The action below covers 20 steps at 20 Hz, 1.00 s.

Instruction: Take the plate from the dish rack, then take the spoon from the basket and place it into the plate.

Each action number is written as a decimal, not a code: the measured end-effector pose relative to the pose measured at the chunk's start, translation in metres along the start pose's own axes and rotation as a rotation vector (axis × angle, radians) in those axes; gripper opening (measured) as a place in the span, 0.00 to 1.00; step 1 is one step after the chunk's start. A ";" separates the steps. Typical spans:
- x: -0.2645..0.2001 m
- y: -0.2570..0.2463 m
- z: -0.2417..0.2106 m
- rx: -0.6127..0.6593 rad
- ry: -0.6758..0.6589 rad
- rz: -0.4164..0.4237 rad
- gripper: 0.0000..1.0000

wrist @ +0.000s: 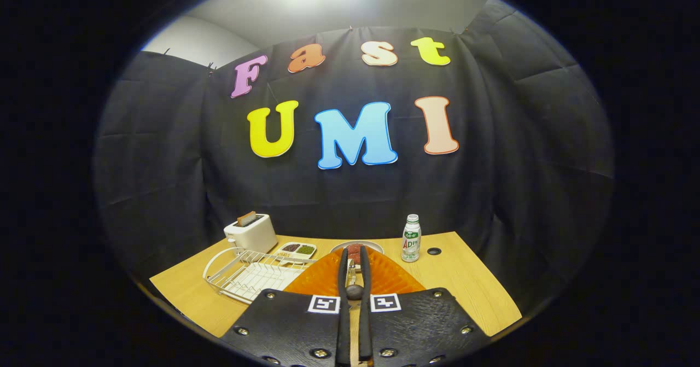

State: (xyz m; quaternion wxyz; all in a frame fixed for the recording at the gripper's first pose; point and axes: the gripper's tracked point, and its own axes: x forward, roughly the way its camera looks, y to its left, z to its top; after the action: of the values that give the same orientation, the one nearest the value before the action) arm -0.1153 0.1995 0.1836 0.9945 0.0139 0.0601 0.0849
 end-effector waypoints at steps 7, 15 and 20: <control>-0.009 0.061 -0.059 -0.019 0.132 0.111 0.06; 0.010 0.113 -0.120 -0.032 0.237 0.197 0.06; 0.029 0.135 -0.142 -0.028 0.273 0.242 0.06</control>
State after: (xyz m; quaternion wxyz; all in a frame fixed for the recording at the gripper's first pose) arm -0.1272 0.3400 0.0446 0.9596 -0.0043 0.1914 0.2061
